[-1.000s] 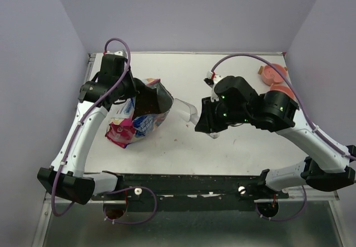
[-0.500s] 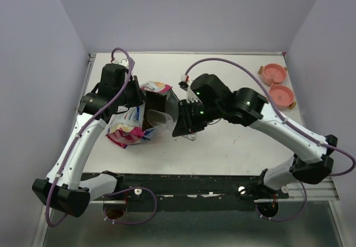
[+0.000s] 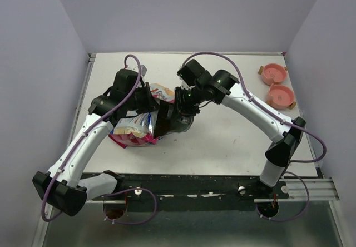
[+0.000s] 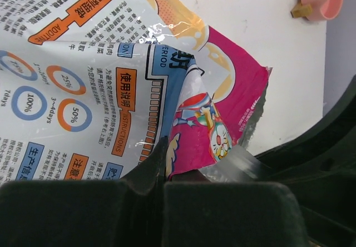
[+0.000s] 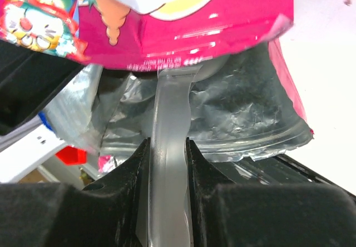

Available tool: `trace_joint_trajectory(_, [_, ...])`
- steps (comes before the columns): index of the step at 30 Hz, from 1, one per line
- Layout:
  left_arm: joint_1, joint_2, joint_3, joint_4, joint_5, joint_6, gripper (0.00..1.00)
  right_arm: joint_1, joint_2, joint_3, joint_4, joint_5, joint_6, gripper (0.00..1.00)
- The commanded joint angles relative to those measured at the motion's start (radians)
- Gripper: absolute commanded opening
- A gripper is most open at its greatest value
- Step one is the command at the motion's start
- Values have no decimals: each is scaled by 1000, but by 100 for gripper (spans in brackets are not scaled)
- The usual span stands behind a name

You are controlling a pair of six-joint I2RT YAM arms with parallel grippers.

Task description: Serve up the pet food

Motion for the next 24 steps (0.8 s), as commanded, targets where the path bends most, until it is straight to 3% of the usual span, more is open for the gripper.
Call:
trace_joint_trajectory(1, [-86, 39, -25, 144, 183, -146, 0, 6, -7, -93, -54, 137, -49, 0])
trace_joint_trajectory(5, [-109, 100, 4, 112, 183, -155, 0, 3, -56, -339, 97, 175, -60, 0])
trace_joint_trajectory(7, [-112, 120, 27, 79, 183, -140, 0, 3, -68, -443, 247, 96, -88, 0])
trace_joint_trajectory(9, [-115, 127, 39, 58, 173, -131, 0, 15, -42, -480, 402, 30, -97, 0])
trace_joint_trajectory(14, [-115, 137, 86, 3, 158, -114, 0, 75, 13, -373, 639, -194, -146, 0])
trace_joint_trajectory(19, [-115, 124, 148, -56, 109, -57, 0, -3, -114, -603, 1013, -343, 30, 0])
trace_joint_trajectory(21, [-112, 114, 168, -76, 72, -42, 0, -41, -123, -683, 1089, -429, 73, 0])
trace_joint_trajectory(24, [-111, 101, 205, -111, -6, -17, 0, -66, -208, -759, 1075, -415, 69, 0])
